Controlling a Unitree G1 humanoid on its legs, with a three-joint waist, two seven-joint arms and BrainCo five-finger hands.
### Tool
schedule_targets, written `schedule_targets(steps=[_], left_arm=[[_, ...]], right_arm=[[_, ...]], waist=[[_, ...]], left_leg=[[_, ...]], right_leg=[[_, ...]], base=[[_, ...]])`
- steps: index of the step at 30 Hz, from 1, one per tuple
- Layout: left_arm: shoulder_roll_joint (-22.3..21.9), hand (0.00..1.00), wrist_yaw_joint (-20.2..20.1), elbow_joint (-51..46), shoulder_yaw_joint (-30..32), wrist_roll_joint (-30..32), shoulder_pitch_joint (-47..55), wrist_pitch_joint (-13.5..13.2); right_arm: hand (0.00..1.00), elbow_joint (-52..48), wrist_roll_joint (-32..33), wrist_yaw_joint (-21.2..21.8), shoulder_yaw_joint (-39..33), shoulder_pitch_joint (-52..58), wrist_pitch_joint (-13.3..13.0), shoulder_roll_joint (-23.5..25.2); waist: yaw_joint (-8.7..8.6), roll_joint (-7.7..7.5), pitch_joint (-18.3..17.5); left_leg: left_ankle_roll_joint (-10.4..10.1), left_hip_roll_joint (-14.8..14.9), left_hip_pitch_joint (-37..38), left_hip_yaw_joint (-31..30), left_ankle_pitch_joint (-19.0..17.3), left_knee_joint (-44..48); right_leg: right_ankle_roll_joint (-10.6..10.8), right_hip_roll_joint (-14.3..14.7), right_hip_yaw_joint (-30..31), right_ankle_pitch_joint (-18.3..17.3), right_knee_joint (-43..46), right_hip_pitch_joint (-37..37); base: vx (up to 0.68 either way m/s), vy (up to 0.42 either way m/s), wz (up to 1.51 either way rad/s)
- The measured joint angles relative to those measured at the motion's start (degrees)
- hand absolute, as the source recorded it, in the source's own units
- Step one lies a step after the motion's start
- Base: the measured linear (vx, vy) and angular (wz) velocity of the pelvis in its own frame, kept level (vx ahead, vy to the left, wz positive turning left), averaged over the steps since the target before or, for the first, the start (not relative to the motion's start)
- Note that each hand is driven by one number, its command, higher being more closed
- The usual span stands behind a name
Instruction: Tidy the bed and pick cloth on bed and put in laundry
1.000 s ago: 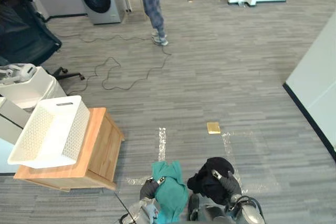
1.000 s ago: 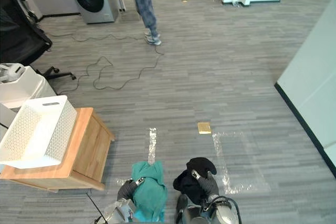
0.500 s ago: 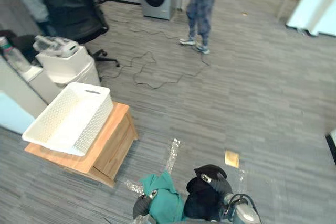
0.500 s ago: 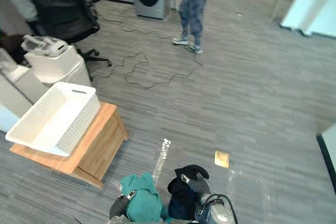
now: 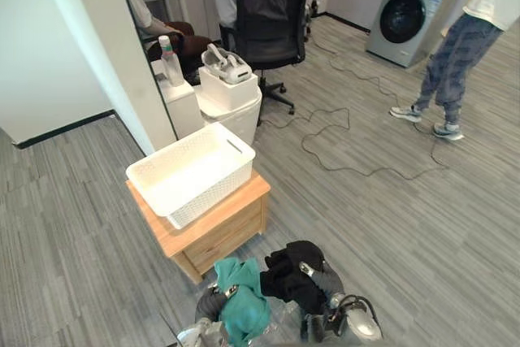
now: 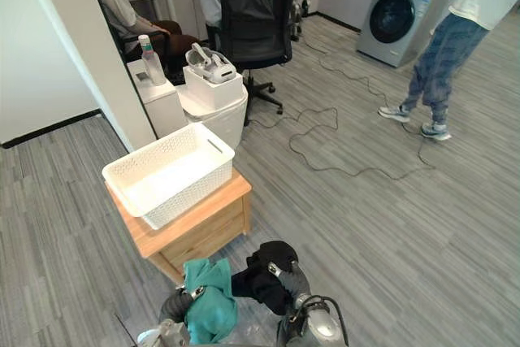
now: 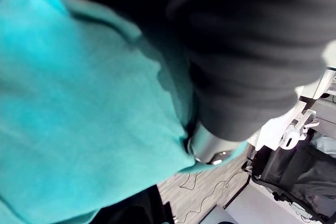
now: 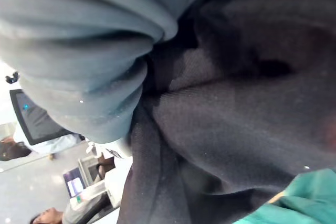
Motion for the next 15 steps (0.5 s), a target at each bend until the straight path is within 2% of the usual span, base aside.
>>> schedule_targets(steps=[1,2,3,4,5,6,8,10,11,12,13,14,15], left_arm=[[-1.3,1.0,0.0,-0.1,-0.5,-0.5,0.2,-0.2],[-2.0,1.0,-0.2,0.0,-0.9,-1.0,-0.4,0.0],[-2.9,1.0,-0.5,0.0,-0.8,-1.2,-1.4,0.1],[-4.1,1.0,-1.1,0.1,-0.7,-1.3,-2.0,0.2],[-4.6,1.0,-1.2,0.2,-0.6,-1.2,-2.2,0.4],[-5.2,1.0,-1.2,0.0,-0.9,-1.2,-2.1,1.0],[-5.2,1.0,-1.2,-0.2,-1.1,-1.2,-2.1,1.4],[-5.1,1.0,-1.1,-1.6,-0.8,-1.2,-2.1,1.4],[-5.3,1.0,-1.2,-2.4,-0.9,-1.2,-2.1,1.4],[-5.5,1.0,-1.2,-2.9,-0.9,-1.2,-2.2,1.4],[-5.5,1.0,-1.2,-3.0,-0.9,-1.2,-2.2,1.4],[-5.5,1.0,-1.3,-3.1,-0.8,-1.1,-1.9,1.4],[-5.3,1.0,-1.6,-3.1,-0.6,-0.7,-1.7,1.5]], right_arm=[[1.0,-0.6,0.1,0.0,-0.1,-0.3,-0.2,-1.0],[1.0,-0.4,0.1,-0.5,-0.6,-1.1,-0.2,-1.2],[1.0,-0.3,0.0,-1.0,-0.9,-1.5,-0.1,-1.3],[1.0,-0.3,0.0,-1.2,-0.8,-1.5,-0.1,-1.5],[1.0,-0.2,0.0,-1.3,-0.8,-1.4,0.1,-1.7],[1.0,-0.2,-0.1,-1.3,-0.6,-1.4,0.1,-1.4],[1.0,-0.2,-0.1,-0.8,-0.6,-2.0,-0.1,-1.1],[1.0,-0.2,-0.7,-0.5,-0.2,-2.3,-0.2,-1.0],[1.0,-0.2,-1.1,-0.5,0.1,-2.3,-0.1,-1.1],[1.0,-0.2,-1.2,-0.4,0.2,-2.3,0.0,-1.1],[1.0,-0.2,-1.2,-0.3,0.2,-2.3,0.0,-1.0],[1.0,-0.3,-1.2,-0.1,0.2,-2.3,0.0,-1.1],[1.0,-0.3,-1.2,-0.1,0.2,-2.4,0.1,-0.8]], waist=[[0.46,1.59,-0.5],[0.17,3.1,-0.6],[-0.63,3.59,0.1],[-0.75,4.06,1.8],[-0.28,4.56,2.0],[0.32,4.28,2.1],[1.2,3.98,2.3],[1.14,3.77,2.3],[1.17,3.58,2.4],[1.07,3.61,2.4],[1.03,3.68,2.4],[1.13,4.65,1.9],[0.84,3.67,1.7]], left_leg=[[-0.7,2.9,-1.4,0.8,-0.4,3.7],[-0.9,4.9,-5.4,2.8,0.4,12.0],[0.9,7.7,-10.3,4.9,2.8,22.3],[3.0,11.9,-16.3,7.4,5.6,35.7],[2.9,13.4,-17.8,8.1,5.2,39.7],[3.2,13.5,-19.6,9.7,5.0,42.0],[3.1,12.3,-20.8,14.2,5.0,37.4],[2.8,10.0,-20.7,18.6,5.2,24.5],[2.3,7.5,-20.4,20.3,6.0,14.7],[3.0,5.2,-20.0,21.0,9.4,6.5],[4.1,4.3,-19.7,21.0,12.4,3.5],[6.8,3.9,-18.7,21.0,19.8,0.5],[9.7,3.0,-16.6,21.4,16.8,-1.1]], right_leg=[[-0.9,2.2,-1.4,-1.4,-1.1,0.9],[-1.5,2.6,-2.4,-1.8,-1.9,1.4],[-2.2,3.1,-3.6,-2.1,-3.6,3.1],[-3.0,4.6,-4.5,-1.8,-6.6,7.4],[-3.8,5.1,-4.7,-2.3,-7.5,9.3],[-5.0,5.0,-4.2,-3.6,-8.1,11.9],[-5.2,4.8,-2.8,-4.5,-9.5,14.1],[-5.2,4.9,-2.5,-4.5,-11.1,15.4],[-4.6,4.9,-2.7,-4.5,-11.2,16.3],[-3.9,5.2,-2.9,-4.9,-11.0,16.6],[-3.3,5.5,-2.9,-5.4,-10.8,16.8],[-2.7,6.5,-2.9,-7.3,-9.5,17.4],[-2.3,6.4,-3.2,-10.7,-7.0,17.9]], base=[[0.36,-0.325,0.24],[0.35,-0.339,0.42],[0.32,-0.326,0.63],[0.23,-0.256,0.44],[0.31,-0.253,0.1],[0.3,-0.202,-0.33],[0.32,-0.18,-0.46],[0.32,-0.088,-0.22],[0.42,-0.057,-0.04],[0.36,-0.022,-0.02],[0.33,0.033,-0.07],[0.33,0.081,0.03],[0.32,0.106,0.09]])
